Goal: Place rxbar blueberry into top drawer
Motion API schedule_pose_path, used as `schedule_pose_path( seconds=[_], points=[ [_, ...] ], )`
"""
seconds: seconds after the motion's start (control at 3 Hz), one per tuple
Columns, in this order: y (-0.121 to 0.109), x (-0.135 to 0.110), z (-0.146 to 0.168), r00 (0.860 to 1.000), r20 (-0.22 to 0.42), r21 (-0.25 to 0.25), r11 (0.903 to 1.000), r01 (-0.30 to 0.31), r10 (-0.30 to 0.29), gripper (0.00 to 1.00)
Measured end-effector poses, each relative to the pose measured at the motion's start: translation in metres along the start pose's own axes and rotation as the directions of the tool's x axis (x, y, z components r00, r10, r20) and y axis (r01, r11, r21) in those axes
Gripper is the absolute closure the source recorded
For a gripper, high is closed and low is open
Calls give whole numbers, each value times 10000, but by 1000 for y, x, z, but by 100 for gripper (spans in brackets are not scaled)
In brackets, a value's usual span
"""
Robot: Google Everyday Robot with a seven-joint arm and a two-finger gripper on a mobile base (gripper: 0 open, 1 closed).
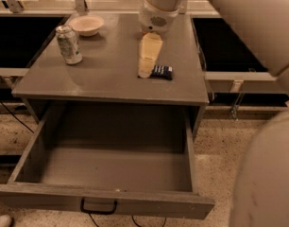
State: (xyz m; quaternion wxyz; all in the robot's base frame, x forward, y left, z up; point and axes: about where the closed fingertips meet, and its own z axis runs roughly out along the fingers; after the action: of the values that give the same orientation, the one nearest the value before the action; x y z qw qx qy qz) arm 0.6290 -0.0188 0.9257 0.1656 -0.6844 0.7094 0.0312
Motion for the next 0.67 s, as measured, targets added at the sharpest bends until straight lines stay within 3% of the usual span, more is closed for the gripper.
schedule_pose_path(
  seconds=[0.67],
  points=[
    [-13, 4, 17, 9995, -163, -99, 9996, -277, 275, 0]
  ],
)
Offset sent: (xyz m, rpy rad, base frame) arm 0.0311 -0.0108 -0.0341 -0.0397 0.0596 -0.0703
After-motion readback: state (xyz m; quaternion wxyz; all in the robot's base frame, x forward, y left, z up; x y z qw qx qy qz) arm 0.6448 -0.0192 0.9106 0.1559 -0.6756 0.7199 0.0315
